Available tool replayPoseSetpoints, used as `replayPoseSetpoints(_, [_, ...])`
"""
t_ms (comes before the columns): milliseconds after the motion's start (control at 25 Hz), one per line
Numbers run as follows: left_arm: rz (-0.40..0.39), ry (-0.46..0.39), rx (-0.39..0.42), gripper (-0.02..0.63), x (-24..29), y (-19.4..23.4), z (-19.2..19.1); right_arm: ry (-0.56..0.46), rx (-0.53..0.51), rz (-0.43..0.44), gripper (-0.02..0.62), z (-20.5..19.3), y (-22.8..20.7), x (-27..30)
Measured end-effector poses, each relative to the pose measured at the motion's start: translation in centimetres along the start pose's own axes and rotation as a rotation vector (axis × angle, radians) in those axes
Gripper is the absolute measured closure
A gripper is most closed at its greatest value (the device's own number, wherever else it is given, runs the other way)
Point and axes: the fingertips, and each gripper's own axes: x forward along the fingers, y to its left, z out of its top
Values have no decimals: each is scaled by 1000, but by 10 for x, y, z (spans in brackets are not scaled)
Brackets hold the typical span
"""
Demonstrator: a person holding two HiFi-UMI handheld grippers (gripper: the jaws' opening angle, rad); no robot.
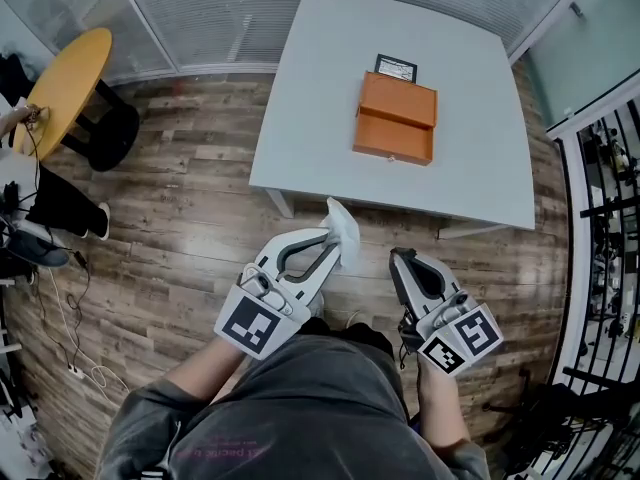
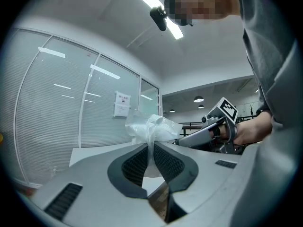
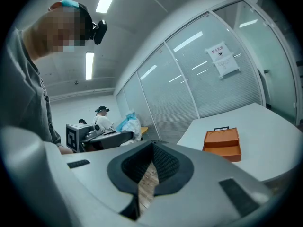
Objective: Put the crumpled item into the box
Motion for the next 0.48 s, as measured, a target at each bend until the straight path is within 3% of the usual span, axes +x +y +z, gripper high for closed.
replayPoseSetpoints(480, [9, 14, 8, 558, 31, 18, -5, -8, 12, -3, 594, 8, -34, 11])
